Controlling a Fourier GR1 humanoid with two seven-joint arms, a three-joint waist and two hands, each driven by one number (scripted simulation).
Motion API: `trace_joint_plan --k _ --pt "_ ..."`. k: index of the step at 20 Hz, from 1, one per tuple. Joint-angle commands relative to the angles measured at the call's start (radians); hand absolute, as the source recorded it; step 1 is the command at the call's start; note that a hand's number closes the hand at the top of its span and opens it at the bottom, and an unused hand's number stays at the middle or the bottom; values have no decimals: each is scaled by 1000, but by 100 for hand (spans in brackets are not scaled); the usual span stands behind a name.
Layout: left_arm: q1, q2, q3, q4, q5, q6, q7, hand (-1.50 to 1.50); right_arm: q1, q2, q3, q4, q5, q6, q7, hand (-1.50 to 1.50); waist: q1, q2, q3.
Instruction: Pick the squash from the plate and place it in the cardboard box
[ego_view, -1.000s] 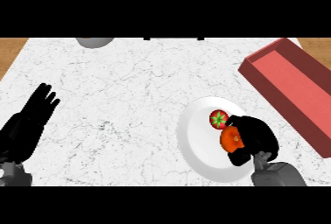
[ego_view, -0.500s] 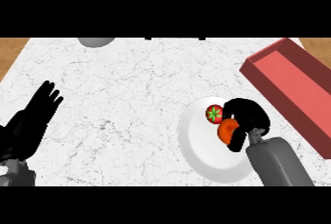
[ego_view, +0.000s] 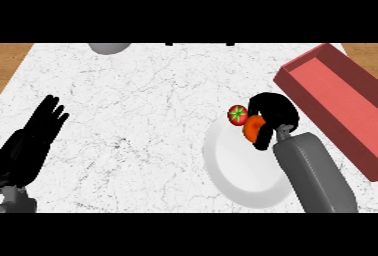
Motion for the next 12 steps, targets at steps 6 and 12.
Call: trace_joint_plan --k 6,12 --pt "71 -20 -6 -30 -1 -19 -23 0 -12 -28 5 -312 16 50 46 150 -9 -5 0" --pt "10 -8 4 -34 1 14 30 0 -54 -3 -30 -570 37 61 178 150 -15 -6 0"
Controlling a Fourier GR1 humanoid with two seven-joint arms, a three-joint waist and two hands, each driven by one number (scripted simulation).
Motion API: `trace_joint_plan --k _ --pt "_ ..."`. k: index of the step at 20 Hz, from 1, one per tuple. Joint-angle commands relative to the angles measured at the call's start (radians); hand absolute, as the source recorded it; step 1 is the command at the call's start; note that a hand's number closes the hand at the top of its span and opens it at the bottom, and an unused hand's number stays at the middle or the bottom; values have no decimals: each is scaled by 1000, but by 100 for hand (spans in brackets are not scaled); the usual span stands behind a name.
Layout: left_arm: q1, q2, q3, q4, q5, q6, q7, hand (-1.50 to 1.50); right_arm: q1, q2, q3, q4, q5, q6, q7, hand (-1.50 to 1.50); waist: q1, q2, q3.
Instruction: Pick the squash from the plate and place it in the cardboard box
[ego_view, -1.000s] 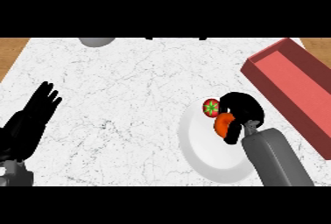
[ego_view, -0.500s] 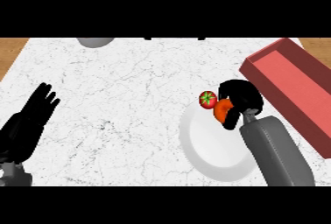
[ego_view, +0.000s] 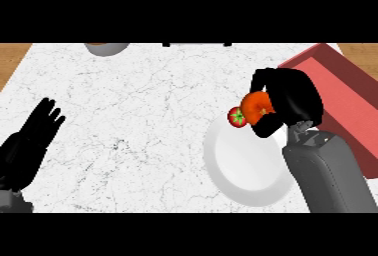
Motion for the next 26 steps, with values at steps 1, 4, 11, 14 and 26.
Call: trace_joint_plan --k 1,4,11,14,26 --pt "-46 3 -4 2 -1 23 47 0 -63 -38 -61 -193 -5 63 71 150 -12 -2 0" --pt "-14 -8 -1 64 -18 -9 -54 0 -166 -6 -97 -172 51 52 186 150 2 3 -1" --pt "1 -1 -3 26 -5 -27 -40 0 -197 -145 -293 -207 8 111 187 150 7 4 0" --pt "25 -45 -40 -6 -38 8 -29 0 -205 -167 -315 -123 10 78 158 150 12 5 0" --pt "-43 -8 5 71 -18 -15 -47 0 -217 -325 -392 259 0 -129 -142 150 15 9 0"
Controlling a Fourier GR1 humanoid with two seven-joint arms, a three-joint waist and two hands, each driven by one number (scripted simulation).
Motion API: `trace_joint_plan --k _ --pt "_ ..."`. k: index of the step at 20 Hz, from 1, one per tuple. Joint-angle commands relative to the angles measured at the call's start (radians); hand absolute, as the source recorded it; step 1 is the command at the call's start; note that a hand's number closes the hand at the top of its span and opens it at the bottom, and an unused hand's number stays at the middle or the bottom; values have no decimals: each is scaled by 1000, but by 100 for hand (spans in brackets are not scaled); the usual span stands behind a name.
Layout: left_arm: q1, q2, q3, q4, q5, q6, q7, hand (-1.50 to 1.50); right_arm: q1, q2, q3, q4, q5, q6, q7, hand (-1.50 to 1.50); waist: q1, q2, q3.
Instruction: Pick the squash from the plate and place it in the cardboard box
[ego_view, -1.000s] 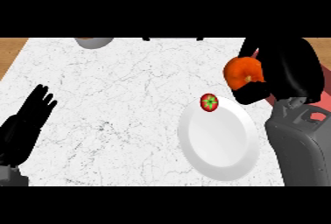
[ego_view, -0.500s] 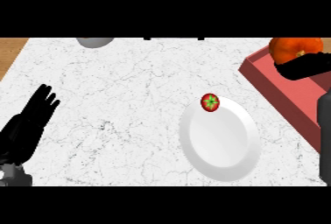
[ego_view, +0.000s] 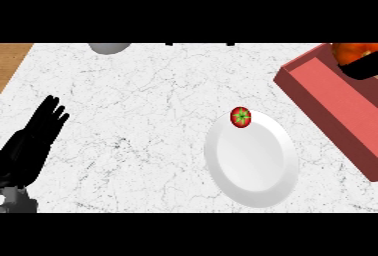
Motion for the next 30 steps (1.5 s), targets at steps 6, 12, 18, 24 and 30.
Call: trace_joint_plan --k 6,12,18,24,30 --pt "55 -55 -35 -1 -29 1 -62 0 10 12 -36 298 -3 -242 -168 150 9 2 0" --pt "-4 -27 -25 -6 -17 15 15 0 48 12 -86 521 -66 -237 -260 150 11 5 1" --pt "-35 8 9 49 9 -21 -10 0 1 -42 -130 717 -87 -234 -294 -150 11 5 0" --pt "-50 12 12 36 1 -3 15 0 59 27 -180 565 -210 -322 -399 -150 -9 -2 0" --pt "-16 7 19 14 13 -8 11 0 43 30 -407 547 -433 -419 -445 -150 -12 -3 1"
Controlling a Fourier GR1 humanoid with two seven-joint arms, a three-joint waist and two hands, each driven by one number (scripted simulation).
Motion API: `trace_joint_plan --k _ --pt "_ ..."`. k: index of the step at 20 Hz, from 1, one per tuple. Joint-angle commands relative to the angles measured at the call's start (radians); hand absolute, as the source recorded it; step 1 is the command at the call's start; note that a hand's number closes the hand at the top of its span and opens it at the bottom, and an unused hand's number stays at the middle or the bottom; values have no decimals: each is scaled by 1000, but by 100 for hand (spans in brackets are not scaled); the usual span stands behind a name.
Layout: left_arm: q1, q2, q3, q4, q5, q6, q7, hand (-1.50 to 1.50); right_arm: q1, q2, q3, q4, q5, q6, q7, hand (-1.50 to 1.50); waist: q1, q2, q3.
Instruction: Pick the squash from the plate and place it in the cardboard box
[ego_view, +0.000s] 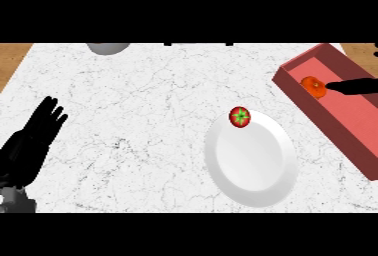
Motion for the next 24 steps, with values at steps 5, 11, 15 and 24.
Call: trace_joint_plan --k 5,11,15,24 --pt "38 15 22 -32 18 -10 22 0 37 -50 -179 -68 -242 30 -19 -150 0 -3 -1" --pt "-46 20 16 -11 7 16 47 0 110 -183 -289 -7 -394 131 -89 -150 -1 0 -1" --pt "34 -44 -51 -92 -48 43 27 0 220 -241 -308 -33 -467 246 -113 -150 -2 -2 -1" --pt "36 21 31 -41 30 -29 34 0 303 -358 -296 76 -539 303 -256 -150 1 0 -1"
